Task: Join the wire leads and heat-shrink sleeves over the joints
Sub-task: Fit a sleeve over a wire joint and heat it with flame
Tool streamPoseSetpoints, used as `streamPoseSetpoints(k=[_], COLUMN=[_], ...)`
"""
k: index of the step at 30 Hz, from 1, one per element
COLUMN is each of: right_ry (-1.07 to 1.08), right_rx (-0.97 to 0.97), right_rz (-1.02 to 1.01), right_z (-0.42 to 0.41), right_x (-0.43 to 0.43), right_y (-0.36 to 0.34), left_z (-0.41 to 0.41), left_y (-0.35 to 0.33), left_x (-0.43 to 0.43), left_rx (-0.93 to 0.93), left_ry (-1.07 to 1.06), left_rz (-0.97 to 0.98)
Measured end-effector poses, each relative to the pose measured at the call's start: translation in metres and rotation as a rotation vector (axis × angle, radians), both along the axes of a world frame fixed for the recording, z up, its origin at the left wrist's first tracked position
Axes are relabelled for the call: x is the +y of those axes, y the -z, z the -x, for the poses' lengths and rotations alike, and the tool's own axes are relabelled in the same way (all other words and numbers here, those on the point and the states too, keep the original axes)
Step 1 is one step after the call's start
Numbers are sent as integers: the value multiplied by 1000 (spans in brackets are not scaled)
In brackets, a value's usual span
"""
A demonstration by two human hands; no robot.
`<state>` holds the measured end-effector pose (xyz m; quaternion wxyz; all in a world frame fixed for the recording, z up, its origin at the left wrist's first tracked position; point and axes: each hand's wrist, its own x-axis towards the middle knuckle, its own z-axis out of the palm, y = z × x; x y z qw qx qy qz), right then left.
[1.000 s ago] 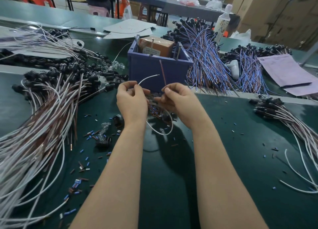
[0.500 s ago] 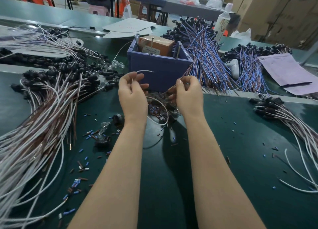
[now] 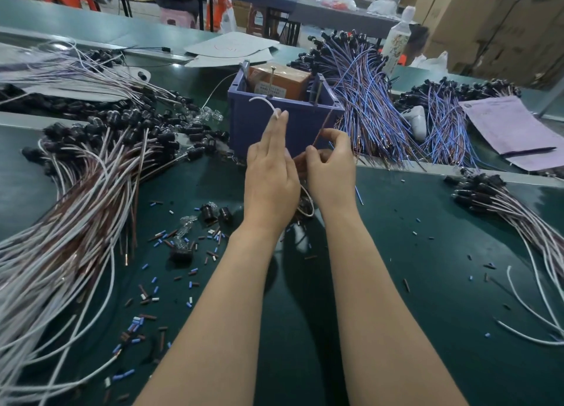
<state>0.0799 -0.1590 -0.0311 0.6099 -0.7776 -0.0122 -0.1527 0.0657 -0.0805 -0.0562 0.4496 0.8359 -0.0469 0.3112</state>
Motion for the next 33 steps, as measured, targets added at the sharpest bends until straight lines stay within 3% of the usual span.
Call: streamPoseSetpoints(k=[15, 33], right_ry=[7, 30], right_rx=[9, -11], right_rz=[54, 60], right_z=[-1, -2], right_x=[-2, -4], right_y=[2, 3], left_z=[-1, -1], left_y=[-17, -12], left_x=[7, 3], left_rx=[34, 99], left_ry=[-26, -6], left_rz=[-144, -112])
